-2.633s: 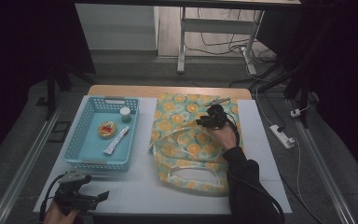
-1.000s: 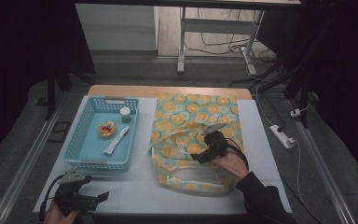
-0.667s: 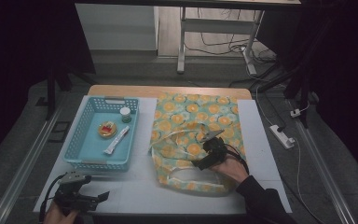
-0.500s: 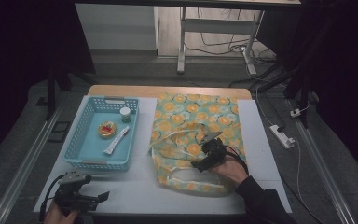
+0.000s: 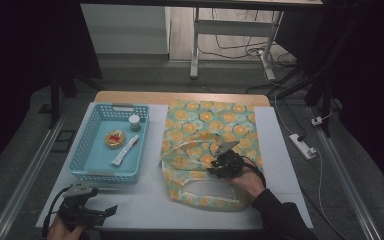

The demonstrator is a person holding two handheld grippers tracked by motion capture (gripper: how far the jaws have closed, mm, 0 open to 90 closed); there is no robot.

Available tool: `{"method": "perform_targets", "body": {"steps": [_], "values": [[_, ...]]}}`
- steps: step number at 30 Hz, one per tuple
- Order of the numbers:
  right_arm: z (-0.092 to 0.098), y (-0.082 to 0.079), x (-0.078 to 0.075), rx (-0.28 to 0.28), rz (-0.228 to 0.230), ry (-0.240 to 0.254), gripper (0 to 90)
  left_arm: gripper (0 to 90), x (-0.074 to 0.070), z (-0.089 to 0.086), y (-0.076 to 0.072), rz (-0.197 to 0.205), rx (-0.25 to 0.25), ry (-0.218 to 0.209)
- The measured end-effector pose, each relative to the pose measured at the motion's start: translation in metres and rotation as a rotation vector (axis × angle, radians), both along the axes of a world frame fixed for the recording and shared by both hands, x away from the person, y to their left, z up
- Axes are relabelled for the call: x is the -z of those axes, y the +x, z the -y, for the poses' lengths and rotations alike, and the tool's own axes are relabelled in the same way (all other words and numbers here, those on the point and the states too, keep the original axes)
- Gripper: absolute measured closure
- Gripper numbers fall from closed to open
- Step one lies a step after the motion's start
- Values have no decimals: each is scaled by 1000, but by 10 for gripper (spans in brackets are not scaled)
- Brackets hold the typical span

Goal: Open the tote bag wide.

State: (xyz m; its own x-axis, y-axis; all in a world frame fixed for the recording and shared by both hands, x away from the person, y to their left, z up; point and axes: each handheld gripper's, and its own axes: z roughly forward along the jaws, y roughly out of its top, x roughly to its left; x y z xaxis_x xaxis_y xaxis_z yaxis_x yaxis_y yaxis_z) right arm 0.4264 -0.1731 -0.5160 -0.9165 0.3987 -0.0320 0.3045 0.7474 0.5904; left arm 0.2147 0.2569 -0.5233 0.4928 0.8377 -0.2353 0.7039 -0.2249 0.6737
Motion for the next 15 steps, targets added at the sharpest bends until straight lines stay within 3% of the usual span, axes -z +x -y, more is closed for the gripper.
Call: {"method": "perform_targets", "body": {"steps": [3,6,11,15], "values": [[1,2,-1,9,-19,8,808,15,0,0,0,-2,-1,-1],[2,4,-1,17,-31,11,850,15,0,0,0,-1,1,0],[5,7,-4,29,-69,49,869,15,0,0,0,0,1,0],[6,8,-9,28,-70,77,885,15,0,0,0,-1,1,-1]]}}
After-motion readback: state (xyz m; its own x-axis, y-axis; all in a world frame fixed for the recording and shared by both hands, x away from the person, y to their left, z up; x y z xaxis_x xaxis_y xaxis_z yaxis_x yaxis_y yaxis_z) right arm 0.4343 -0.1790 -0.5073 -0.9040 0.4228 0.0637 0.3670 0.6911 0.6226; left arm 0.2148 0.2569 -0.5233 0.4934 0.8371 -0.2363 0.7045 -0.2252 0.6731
